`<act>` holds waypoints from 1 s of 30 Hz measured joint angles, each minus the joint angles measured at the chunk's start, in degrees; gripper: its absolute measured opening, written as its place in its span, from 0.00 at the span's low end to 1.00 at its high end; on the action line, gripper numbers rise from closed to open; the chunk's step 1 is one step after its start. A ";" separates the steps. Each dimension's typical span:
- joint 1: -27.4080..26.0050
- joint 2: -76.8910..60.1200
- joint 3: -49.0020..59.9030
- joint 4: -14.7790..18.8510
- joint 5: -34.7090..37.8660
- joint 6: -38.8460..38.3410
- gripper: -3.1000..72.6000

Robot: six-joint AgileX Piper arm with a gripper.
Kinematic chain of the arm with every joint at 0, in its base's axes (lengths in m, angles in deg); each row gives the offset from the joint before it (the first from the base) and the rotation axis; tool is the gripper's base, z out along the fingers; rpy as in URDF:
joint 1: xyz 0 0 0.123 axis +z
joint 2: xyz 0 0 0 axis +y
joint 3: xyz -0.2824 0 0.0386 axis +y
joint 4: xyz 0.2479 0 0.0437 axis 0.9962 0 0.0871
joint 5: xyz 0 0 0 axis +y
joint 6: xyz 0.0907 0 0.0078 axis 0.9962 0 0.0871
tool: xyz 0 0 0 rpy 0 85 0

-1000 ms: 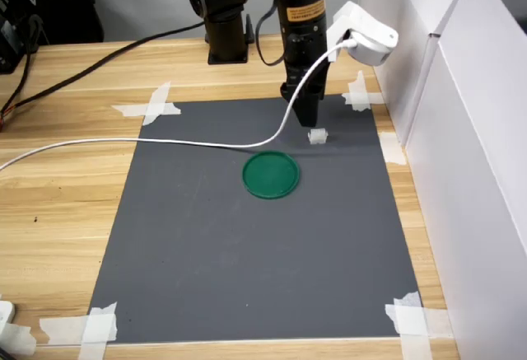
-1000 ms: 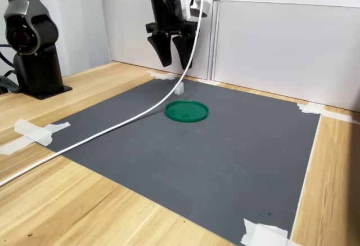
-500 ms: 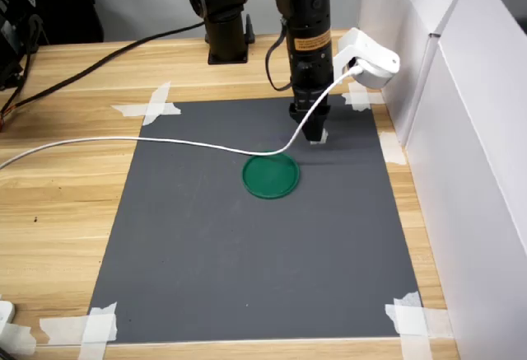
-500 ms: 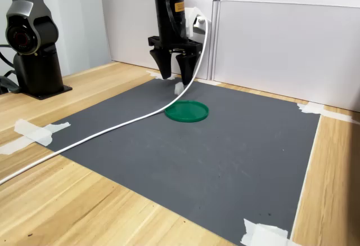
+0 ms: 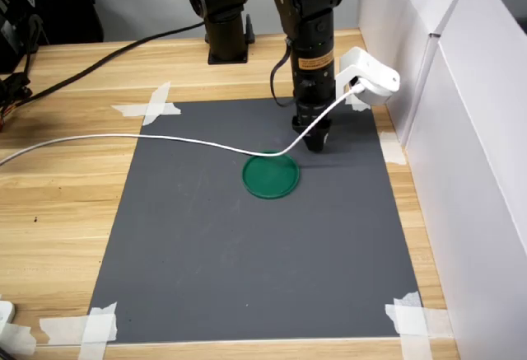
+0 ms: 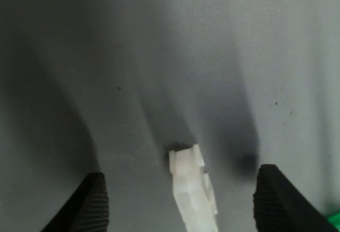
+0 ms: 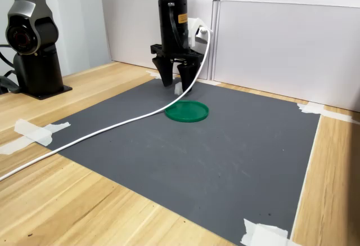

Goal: Grasp a white terminal and put it in the green lid.

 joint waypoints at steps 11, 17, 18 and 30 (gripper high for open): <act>0.00 0.26 -0.17 -0.06 -0.34 1.50 0.53; 0.00 0.31 -0.22 -0.06 -0.89 4.54 0.15; 0.00 0.31 -0.22 -0.06 -0.89 4.77 0.15; -0.29 -5.17 -2.26 -5.08 4.51 7.49 0.15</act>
